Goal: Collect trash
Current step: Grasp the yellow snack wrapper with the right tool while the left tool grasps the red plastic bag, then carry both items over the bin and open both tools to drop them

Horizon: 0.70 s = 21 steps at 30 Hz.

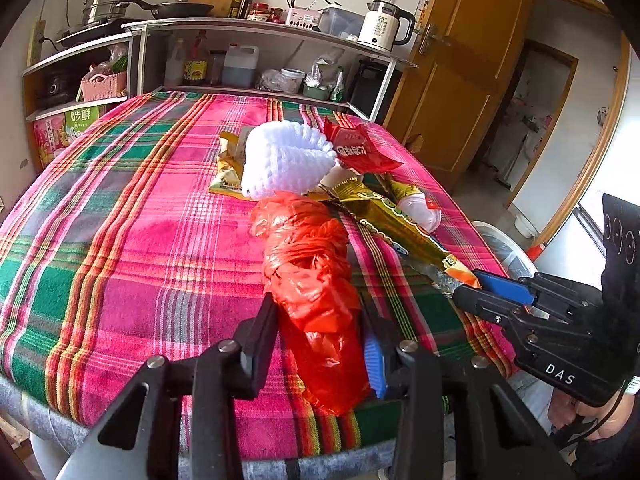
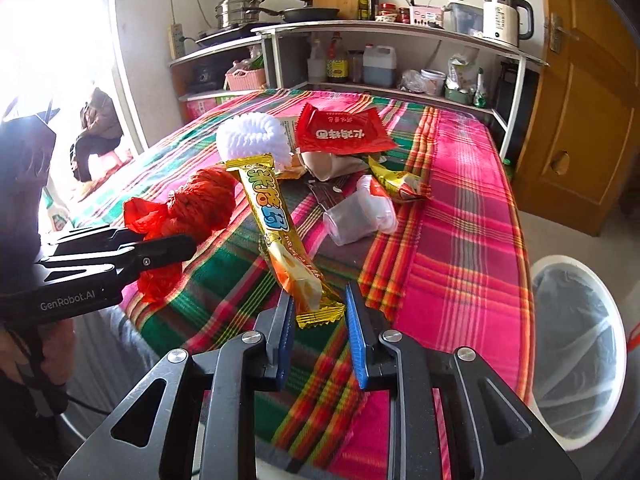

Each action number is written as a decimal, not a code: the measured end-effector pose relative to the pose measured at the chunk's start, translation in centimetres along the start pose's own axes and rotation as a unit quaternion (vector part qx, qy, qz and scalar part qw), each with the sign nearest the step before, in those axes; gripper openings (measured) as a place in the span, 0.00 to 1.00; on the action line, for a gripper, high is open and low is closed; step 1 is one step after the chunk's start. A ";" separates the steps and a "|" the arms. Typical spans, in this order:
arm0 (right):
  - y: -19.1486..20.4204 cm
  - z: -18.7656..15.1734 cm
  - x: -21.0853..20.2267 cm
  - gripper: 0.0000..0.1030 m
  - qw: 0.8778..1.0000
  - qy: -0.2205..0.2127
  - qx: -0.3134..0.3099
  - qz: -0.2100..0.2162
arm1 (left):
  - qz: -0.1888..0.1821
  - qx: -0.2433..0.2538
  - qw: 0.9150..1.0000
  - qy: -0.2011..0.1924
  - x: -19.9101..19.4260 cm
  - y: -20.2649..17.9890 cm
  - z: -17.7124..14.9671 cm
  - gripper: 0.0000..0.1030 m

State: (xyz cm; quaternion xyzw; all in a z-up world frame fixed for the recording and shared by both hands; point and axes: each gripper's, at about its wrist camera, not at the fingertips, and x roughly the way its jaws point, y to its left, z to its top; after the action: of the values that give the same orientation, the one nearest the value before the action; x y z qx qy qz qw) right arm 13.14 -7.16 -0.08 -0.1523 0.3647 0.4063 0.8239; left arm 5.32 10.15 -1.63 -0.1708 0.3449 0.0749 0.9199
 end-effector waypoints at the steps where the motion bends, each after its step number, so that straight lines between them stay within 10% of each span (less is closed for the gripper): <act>1: 0.0 -0.2 -0.3 0.24 1.000 -0.003 0.004 -0.002 | -0.001 0.002 1.000 -0.003 -0.2 -0.2 0.0 0.39; 21: -7.5 -4.6 -6.7 0.24 0.987 -0.042 0.129 -0.082 | -0.083 0.090 0.992 -0.011 -0.2 -8.8 1.2 0.39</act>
State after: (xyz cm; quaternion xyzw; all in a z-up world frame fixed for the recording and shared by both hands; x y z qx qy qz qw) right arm 14.15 -18.09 1.29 -0.0570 0.3651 0.2926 0.8819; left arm 8.16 2.34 1.60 -0.1149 0.3244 -0.0314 0.9384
